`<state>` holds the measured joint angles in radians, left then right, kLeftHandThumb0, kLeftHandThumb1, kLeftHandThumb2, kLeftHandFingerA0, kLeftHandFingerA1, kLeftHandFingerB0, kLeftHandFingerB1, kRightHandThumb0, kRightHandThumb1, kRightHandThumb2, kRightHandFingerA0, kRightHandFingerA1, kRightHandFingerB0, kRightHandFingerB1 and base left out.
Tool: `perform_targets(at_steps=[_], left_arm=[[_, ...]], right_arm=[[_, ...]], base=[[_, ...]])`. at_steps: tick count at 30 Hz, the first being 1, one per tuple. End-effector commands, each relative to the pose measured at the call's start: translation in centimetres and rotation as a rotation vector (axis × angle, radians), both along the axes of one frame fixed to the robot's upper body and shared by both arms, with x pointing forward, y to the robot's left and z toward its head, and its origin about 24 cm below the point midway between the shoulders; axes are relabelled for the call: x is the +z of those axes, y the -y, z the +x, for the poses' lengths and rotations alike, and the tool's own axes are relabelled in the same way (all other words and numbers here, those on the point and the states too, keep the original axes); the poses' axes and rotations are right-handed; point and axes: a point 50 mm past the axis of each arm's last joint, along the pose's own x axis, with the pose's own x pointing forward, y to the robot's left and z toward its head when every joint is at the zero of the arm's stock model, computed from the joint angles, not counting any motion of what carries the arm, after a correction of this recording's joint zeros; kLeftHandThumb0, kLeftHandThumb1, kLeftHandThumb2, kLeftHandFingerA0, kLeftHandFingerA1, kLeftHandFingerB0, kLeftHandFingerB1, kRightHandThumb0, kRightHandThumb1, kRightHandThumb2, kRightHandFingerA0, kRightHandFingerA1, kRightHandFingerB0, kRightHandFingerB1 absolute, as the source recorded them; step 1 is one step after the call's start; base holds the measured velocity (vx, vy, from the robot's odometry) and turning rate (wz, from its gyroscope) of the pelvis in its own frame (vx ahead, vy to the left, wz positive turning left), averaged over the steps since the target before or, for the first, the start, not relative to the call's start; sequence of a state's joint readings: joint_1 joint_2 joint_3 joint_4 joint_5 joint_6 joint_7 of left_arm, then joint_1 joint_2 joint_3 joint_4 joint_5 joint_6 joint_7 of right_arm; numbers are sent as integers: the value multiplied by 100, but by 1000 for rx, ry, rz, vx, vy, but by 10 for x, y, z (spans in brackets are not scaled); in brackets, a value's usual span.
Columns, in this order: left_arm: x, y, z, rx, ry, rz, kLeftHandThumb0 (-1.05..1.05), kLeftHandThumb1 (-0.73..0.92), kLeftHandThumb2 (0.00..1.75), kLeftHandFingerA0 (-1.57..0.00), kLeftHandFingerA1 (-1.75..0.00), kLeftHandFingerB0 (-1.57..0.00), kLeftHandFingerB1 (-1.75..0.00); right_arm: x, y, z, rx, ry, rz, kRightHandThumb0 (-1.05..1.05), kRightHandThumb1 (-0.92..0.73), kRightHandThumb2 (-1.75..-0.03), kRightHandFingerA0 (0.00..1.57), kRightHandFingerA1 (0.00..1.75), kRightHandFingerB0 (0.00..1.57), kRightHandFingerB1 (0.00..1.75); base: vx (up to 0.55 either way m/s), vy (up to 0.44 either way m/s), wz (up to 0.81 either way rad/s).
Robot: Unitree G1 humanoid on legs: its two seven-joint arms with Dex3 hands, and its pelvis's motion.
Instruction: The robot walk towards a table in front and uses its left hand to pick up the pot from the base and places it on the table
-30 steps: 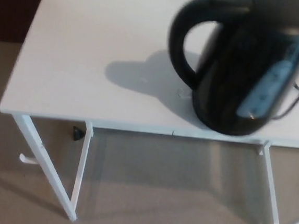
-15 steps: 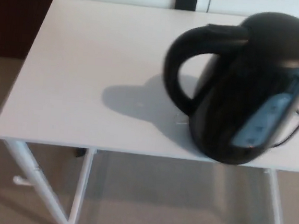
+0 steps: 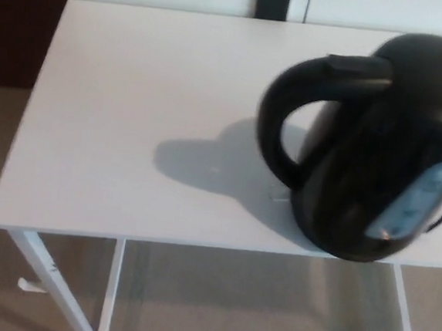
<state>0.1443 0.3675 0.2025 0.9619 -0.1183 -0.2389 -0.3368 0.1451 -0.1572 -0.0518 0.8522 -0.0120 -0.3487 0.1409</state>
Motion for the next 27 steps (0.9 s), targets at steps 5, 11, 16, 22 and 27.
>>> perform_targets(at_steps=[5, 11, 16, 22, 27], left_arm=[[2, -4, -2, -6, -9, 23, -7, 54, 56, -45, -39, -38, -35], [2, -4, -1, -23, -9, 28, -7, 54, 56, -45, -40, -38, -35], [3, -5, -2, 4, -2, 15, -9, 54, 55, -44, -40, -38, -35], [8, -19, -2, 125, 31, -23, -6, 54, 56, -38, -40, -34, -34], [29, -51, -11, 320, 143, 36, -2, 38, 84, -21, -52, -15, -48]], right_arm=[[1, 4, -2, 1, -4, -31, -3, -42, -85, 35, 57, 25, 52], [2, 5, -2, 12, -1, -36, -3, -42, -85, 34, 56, 25, 52], [1, 5, -3, 13, -6, -46, -4, -41, -85, 35, 57, 26, 52], [-1, 1, -3, 18, -3, -40, -4, -41, -85, 36, 57, 26, 53], [0, 4, -7, 12, -9, -27, -4, -42, -86, 32, 56, 24, 52]], base=[[83, 77, 8], [29, -20, 4], [4, -9, 2], [0, 0, 0], [0, 0, 0]])
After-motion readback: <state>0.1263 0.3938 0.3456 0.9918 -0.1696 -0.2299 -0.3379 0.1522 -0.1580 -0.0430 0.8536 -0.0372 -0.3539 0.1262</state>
